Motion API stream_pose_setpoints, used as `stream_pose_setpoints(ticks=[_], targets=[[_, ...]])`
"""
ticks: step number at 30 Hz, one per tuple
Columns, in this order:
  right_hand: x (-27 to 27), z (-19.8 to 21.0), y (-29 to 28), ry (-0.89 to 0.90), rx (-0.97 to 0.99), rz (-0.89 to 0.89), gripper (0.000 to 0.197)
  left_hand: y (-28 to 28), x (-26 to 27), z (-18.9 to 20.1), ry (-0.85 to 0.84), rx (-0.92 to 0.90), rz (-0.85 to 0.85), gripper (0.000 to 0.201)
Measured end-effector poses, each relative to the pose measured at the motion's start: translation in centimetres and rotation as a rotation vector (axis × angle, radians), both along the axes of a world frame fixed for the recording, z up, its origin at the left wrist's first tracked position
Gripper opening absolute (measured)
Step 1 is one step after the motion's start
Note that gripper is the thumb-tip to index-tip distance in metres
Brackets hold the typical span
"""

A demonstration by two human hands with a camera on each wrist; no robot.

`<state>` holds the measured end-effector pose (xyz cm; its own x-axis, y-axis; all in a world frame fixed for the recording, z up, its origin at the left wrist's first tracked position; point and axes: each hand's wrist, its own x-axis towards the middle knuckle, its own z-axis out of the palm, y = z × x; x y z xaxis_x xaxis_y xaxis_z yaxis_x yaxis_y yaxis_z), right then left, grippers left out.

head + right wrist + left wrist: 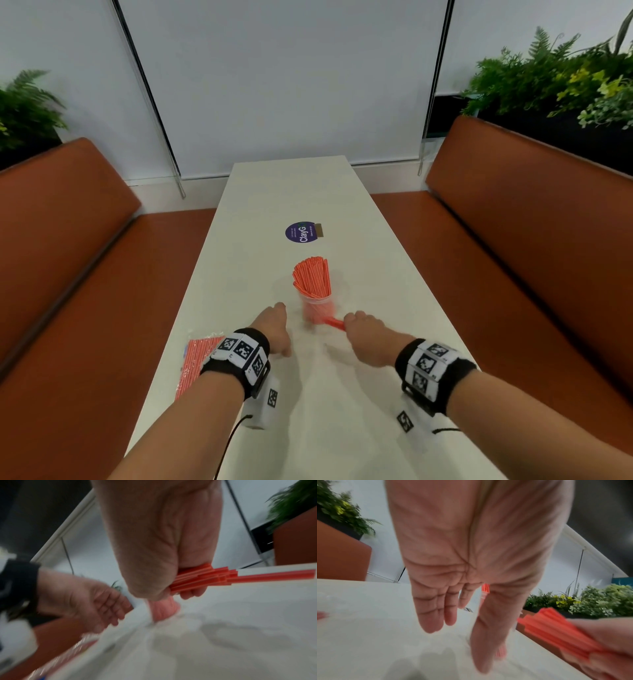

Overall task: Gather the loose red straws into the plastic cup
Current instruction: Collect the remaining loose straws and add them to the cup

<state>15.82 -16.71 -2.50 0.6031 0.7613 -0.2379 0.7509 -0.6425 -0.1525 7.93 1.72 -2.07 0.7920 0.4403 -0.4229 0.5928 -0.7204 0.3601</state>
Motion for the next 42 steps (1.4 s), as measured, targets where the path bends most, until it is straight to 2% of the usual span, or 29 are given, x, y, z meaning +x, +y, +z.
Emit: stream_pose_setpoints(ticks=[2,4,7,10,12,14,16,18,24,28,31,33,35,37,39,42], targets=[[1.8,1.9,-0.5,0.107,0.148,-0.04,0.029,0.2,0.6,0.5,-0.08,-0.04,0.066,0.095],[3.2,3.8,-0.4,0.141,0.329,-0.052,0.02,0.1,1.3,0.9,-0.178,-0.115,0.118,0.105],[4.2,5.9,1.0,0.249,0.682,-0.114,0.004,-0.6,2.6,1.0,-0.342,-0.32,0.186,0.114],[4.7,6.6,3.5,0.469,1.01,-0.246,0.008,-1.4,4.1,0.5,-0.492,-0.45,0.26,0.128],[4.8,6.3,5.2,0.535,1.161,-0.313,0.009,-1.9,4.9,0.0,-0.546,-0.521,0.32,0.137],[4.8,5.8,6.4,0.58,1.262,-0.347,0.009,-2.3,5.4,-0.5,-0.603,-0.538,0.371,0.126],[4.8,5.0,7.2,0.607,1.327,-0.373,0.008,-2.5,5.7,-0.8,-0.65,-0.513,0.386,0.106],[4.8,4.1,7.6,0.618,1.346,-0.39,0.006,-2.5,5.6,-1.2,-0.681,-0.516,0.373,0.094],[4.3,1.2,7.2,0.668,1.261,-0.355,0.01,-2.1,4.3,-2.1,-0.693,-0.596,0.287,0.082],[4.5,0.5,6.9,0.478,1.262,-0.255,0.024,-2.2,3.7,-2.0,-0.676,-0.621,0.259,0.075],[4.4,0.2,6.2,0.322,1.22,-0.216,0.036,-2.1,3.3,-2.0,-0.664,-0.623,0.235,0.085],[4.2,-0.3,5.0,0.257,1.174,-0.183,0.061,-2.2,2.9,-2.1,-0.665,-0.614,0.219,0.103],[4.1,-1.0,3.8,0.305,1.107,-0.113,0.088,-2.3,2.4,-2.1,-0.663,-0.608,0.222,0.12],[3.9,-1.5,3.5,0.346,1.001,-0.039,0.106,-2.6,2.0,-2.1,-0.669,-0.605,0.233,0.128],[3.6,-1.3,4.0,0.316,0.885,0.002,0.112,-2.8,1.8,-2.3,-0.654,-0.599,0.239,0.131],[3.2,-0.8,5.5,0.222,0.801,0.061,0.105,-3.1,1.7,-2.9,-0.649,-0.601,0.226,0.124]])
